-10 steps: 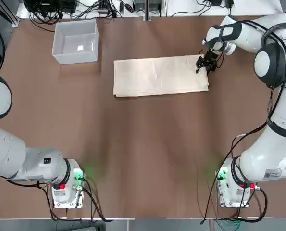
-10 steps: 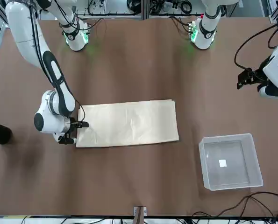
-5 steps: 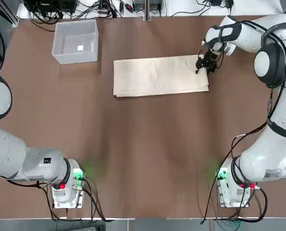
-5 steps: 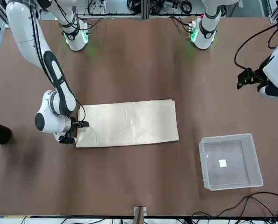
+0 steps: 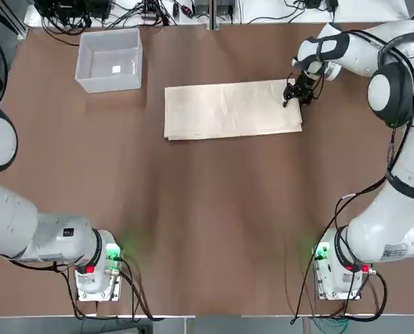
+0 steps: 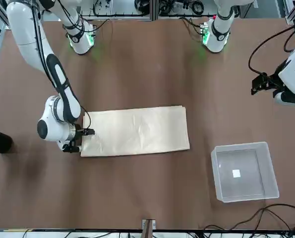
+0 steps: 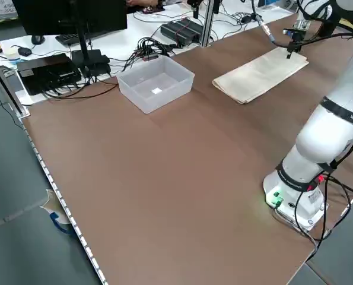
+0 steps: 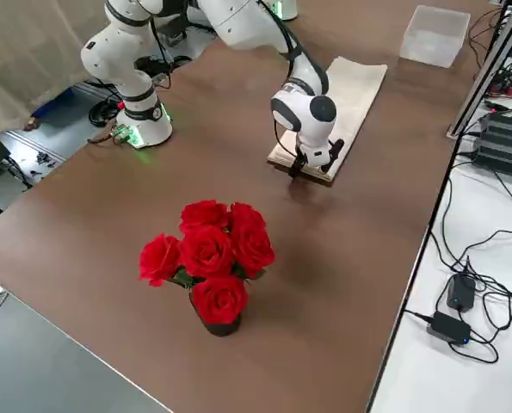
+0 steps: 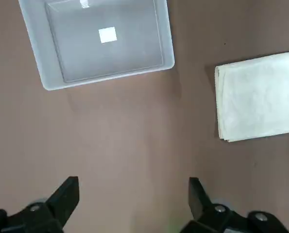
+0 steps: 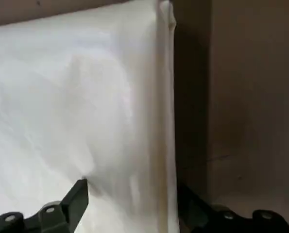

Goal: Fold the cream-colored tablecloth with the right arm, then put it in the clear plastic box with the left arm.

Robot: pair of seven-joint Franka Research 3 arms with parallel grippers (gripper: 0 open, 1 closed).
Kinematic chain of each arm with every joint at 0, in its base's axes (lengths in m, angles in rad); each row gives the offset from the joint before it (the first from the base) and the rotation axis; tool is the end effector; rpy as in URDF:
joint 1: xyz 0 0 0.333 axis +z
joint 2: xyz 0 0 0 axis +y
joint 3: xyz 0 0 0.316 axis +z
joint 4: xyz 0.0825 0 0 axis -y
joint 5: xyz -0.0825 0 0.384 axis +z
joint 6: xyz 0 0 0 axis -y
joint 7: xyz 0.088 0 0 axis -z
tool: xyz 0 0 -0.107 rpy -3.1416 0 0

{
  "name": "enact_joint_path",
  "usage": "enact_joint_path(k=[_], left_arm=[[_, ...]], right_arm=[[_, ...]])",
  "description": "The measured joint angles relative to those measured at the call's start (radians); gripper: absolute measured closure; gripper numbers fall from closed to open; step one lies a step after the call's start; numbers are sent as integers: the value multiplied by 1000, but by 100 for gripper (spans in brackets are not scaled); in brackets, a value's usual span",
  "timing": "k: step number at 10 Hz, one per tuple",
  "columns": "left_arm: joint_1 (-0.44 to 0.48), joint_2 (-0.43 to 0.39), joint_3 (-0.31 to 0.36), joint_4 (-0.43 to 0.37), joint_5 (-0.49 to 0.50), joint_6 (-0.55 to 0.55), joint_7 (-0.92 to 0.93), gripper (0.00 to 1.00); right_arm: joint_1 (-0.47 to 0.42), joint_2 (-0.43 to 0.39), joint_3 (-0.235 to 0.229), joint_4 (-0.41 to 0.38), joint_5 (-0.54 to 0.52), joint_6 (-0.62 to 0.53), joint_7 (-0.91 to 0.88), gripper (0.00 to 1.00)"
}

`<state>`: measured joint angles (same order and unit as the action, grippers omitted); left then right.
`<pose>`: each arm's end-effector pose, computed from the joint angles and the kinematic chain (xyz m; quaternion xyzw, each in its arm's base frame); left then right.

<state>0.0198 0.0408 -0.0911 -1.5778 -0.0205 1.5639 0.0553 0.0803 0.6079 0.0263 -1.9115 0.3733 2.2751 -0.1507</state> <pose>0.5633 -0.0414 0.5979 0.9976 -0.0630 -0.0274 0.0119 0.5957 0.0726 0.1574 -0.9837 0.0118 0.1174 0.1360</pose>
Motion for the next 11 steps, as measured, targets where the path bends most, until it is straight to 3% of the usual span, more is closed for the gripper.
enact_joint_path(k=[2, 8, 10, 11], left_arm=[[0, 0, 0, 0, 0, 0, 0, 1], [0, 0, 0, 0, 0, 0, 0, 1], [0, 0, -1, 0, 0, 0, 0, 1], [0, 0, -1, 0, 0, 0, 0, 1]], right_arm=[[0, 0, 0, 0, 0, 0, 0, 21], [4, -8, 9, -1, 10, -1, 0, 64], [4, -9, 11, -1, 13, -1, 0, 70], [5, -12, 13, -1, 15, -1, 0, 78]])
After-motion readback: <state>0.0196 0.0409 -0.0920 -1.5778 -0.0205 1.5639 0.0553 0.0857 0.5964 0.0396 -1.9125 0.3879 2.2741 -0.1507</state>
